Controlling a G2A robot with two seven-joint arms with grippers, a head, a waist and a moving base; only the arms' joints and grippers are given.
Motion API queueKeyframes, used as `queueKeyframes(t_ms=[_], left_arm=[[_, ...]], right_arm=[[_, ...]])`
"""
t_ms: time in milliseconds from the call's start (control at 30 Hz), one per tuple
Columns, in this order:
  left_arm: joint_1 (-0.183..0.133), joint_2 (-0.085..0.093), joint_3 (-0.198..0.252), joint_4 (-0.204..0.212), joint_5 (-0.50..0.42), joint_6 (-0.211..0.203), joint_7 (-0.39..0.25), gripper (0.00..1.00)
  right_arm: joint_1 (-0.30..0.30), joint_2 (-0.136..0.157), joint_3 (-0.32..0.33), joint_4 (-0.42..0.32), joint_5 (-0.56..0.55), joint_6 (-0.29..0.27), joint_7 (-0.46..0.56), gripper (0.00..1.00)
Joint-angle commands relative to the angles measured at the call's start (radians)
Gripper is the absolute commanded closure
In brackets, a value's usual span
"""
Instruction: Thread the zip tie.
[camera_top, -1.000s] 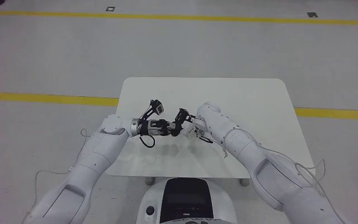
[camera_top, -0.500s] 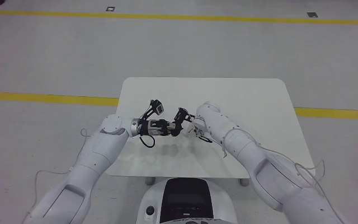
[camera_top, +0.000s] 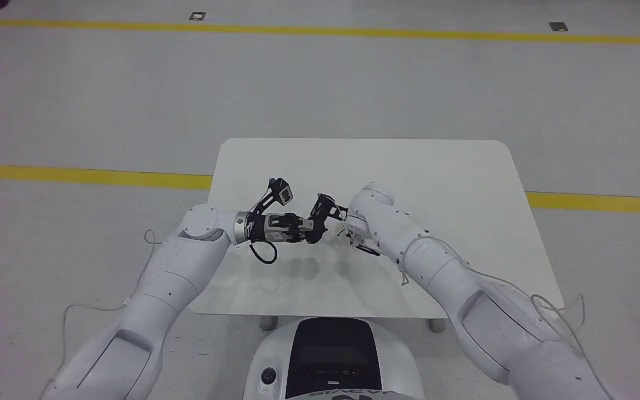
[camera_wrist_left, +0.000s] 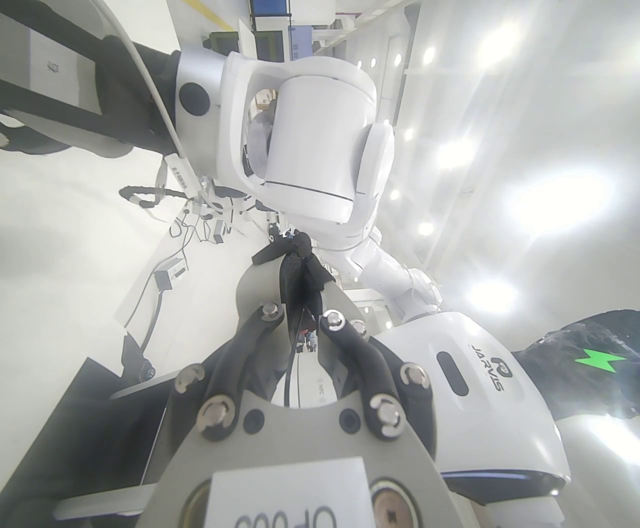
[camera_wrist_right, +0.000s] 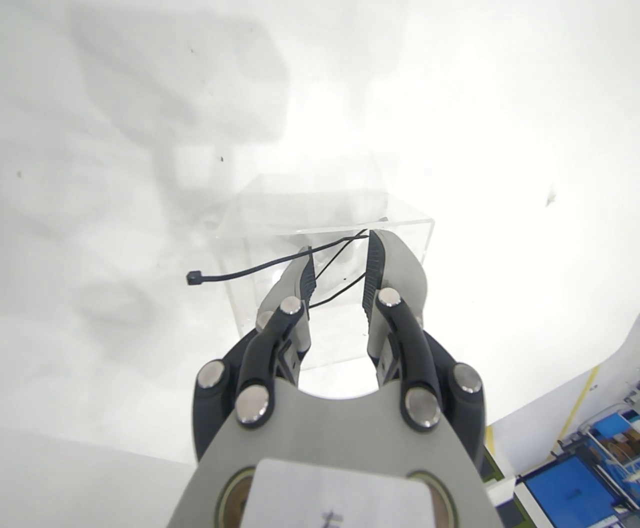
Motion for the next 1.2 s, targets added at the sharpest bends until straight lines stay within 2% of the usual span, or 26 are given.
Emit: queueKeyframes(t_ms=[0,200,300,333,900,933,1000,1033,1167], left_arm=[[0.0,0.0,0.0,0.0,0.0,0.0,0.0,1.0],[0.0,0.0,0.0,0.0,0.0,0.0,0.0,1.0],[0.0,0.0,0.0,0.0,0.0,0.0,0.0,1.0],[0.0,0.0,0.0,0.0,0.0,0.0,0.0,1.0],[0.0,0.0,0.0,0.0,0.0,0.0,0.0,1.0],[0.0,0.0,0.0,0.0,0.0,0.0,0.0,1.0],[0.0,0.0,0.0,0.0,0.0,0.0,0.0,1.0],[0.0,0.0,0.0,0.0,0.0,0.0,0.0,1.0],[0.0,0.0,0.0,0.0,0.0,0.0,0.0,1.0]], right_arm=[[-0.008,0.005,-0.006,-0.016,-0.009,0.0,-0.011,0.75],[-0.012,0.016,-0.022,-0.031,0.0,0.0,-0.017,0.8],[-0.008,0.018,-0.028,-0.028,0.012,0.0,-0.022,0.99],[-0.007,0.018,-0.029,-0.027,0.016,0.0,-0.024,1.0],[-0.012,0.036,-0.013,-0.051,0.024,0.0,-0.026,1.0],[-0.014,0.037,-0.013,-0.055,0.022,0.0,-0.025,0.96],[-0.018,0.04,-0.015,-0.063,0.018,0.0,-0.022,0.75],[-0.019,0.041,-0.015,-0.065,0.017,0.0,-0.021,0.71],[-0.022,0.045,-0.018,-0.071,0.019,0.0,-0.015,0.69]])
